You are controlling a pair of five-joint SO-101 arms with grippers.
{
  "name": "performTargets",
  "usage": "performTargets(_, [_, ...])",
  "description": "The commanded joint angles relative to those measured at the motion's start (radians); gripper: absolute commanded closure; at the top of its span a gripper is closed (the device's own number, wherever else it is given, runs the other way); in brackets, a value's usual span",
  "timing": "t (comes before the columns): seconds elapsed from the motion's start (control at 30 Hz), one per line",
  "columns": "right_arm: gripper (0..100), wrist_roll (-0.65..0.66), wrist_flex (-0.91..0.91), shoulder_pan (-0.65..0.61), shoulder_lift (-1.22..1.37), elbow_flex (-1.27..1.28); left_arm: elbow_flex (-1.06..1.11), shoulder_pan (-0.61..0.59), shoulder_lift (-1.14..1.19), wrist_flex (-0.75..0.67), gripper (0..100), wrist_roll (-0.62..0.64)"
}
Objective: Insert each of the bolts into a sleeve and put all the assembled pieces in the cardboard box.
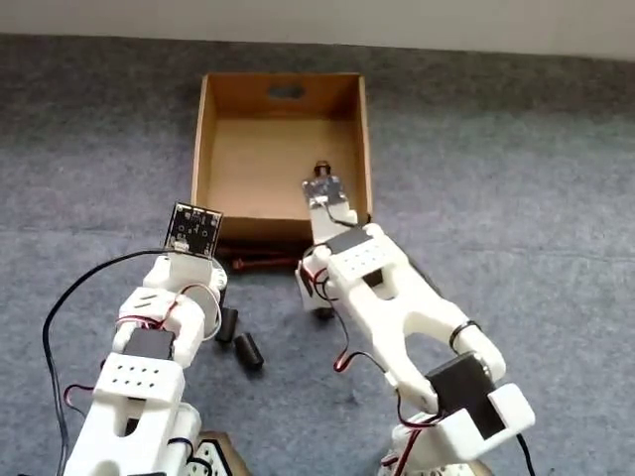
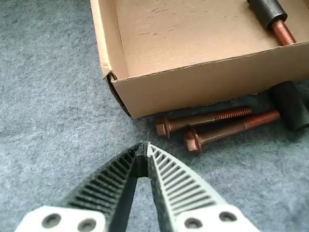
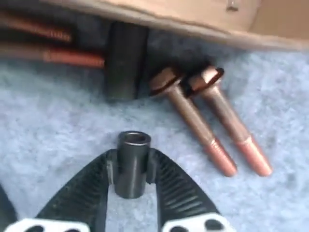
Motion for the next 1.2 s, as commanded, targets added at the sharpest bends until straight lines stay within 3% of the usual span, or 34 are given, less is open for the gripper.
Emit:
performTargets(0.0, [99.2, 0.121, 0.038, -0.010, -0.041, 0.016, -0.007, 0.005, -0.019, -0.023, 98, 0.006])
performTargets(0.27, [98.5, 0.381, 0.153, 0.059, -0.188, 0.117, -0.007, 0.005, -0.019, -0.023, 98, 0.006])
performTargets(0.37, [91.0, 0.420, 0.177, 0.087, -0.133, 0.124, -0.007, 0.005, -0.019, -0.023, 98, 0.006])
performTargets(0.47, [86.1, 0.436, 0.171, 0.093, -0.048, 0.124, -0.007, 0.005, -0.019, -0.023, 98, 0.006])
performTargets(0.87, [98.6, 0.437, 0.116, 0.094, 0.019, 0.114, -0.007, 0.005, -0.019, -0.023, 98, 0.006])
performTargets(1.0, [99.3, 0.437, 0.035, 0.097, 0.007, 0.173, -0.007, 0.005, -0.019, -0.023, 98, 0.006])
performTargets(1.17, [99.3, 0.437, -0.145, 0.101, -0.186, 0.372, -0.007, 0.007, -0.019, -0.023, 98, 0.006])
